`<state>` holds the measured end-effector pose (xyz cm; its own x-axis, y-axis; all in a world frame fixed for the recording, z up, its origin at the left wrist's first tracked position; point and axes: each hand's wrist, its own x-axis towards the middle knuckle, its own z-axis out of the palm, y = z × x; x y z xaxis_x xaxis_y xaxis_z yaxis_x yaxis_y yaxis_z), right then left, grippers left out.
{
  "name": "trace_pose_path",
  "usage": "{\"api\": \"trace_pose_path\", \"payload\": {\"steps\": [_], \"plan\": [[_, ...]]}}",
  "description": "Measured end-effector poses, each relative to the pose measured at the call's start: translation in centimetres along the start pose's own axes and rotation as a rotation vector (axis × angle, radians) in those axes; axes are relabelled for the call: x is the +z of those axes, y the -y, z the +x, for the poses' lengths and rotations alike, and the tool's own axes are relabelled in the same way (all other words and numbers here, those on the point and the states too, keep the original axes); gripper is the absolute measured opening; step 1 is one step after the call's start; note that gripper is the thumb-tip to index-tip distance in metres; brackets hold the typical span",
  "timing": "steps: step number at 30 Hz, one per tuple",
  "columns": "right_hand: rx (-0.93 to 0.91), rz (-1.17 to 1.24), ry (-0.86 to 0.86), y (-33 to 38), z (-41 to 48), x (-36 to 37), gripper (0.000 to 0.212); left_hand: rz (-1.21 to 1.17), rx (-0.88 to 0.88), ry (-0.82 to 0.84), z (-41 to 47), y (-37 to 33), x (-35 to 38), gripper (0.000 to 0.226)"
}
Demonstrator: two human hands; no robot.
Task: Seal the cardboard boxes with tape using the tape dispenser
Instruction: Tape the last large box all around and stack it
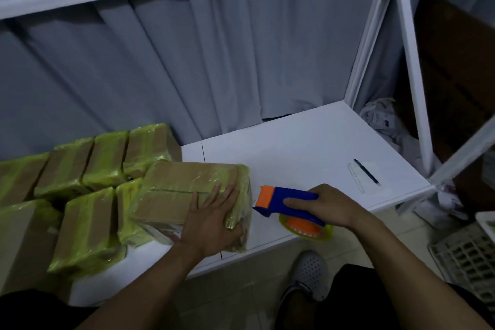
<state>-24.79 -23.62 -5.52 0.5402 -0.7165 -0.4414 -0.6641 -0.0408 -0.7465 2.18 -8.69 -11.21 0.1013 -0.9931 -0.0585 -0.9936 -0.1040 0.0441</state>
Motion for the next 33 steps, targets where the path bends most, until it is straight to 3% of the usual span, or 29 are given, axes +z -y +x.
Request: {"api": "trace_pose_path", "payload": {"steps": [7, 11, 13, 18, 26, 33], "plan": [[0.035, -0.041, 0.038, -2.5, 0.4, -0.1, 0.055, -0.021, -0.034, 0.042, 0.0, -0.3, -0.7, 0.090], [0.044, -0.126, 0.049, -2.4, 2.0, 1.0, 0.053, -0.237, -0.213, -0.044, 0.8, -2.1, -2.2, 0.102], [0.053, -0.158, 0.060, -2.5, 2.9, 1.4, 0.060, -0.291, -0.305, -0.085, 1.5, -3.4, -2.6, 0.093], [0.030, -0.218, 0.097, -2.3, 4.5, 2.2, 0.065, -0.379, -0.412, -0.187, 1.9, -4.0, -1.8, 0.046], [-0.025, -0.254, 0.179, -2.0, 5.7, 1.6, 0.069, -0.468, -0.431, -0.197, 1.8, -4.3, -2.4, 0.041], [-0.049, -0.334, 0.117, -1.2, 6.4, 3.6, 0.073, -0.476, -0.392, -0.201, 1.8, -3.8, -1.6, 0.043]]}}
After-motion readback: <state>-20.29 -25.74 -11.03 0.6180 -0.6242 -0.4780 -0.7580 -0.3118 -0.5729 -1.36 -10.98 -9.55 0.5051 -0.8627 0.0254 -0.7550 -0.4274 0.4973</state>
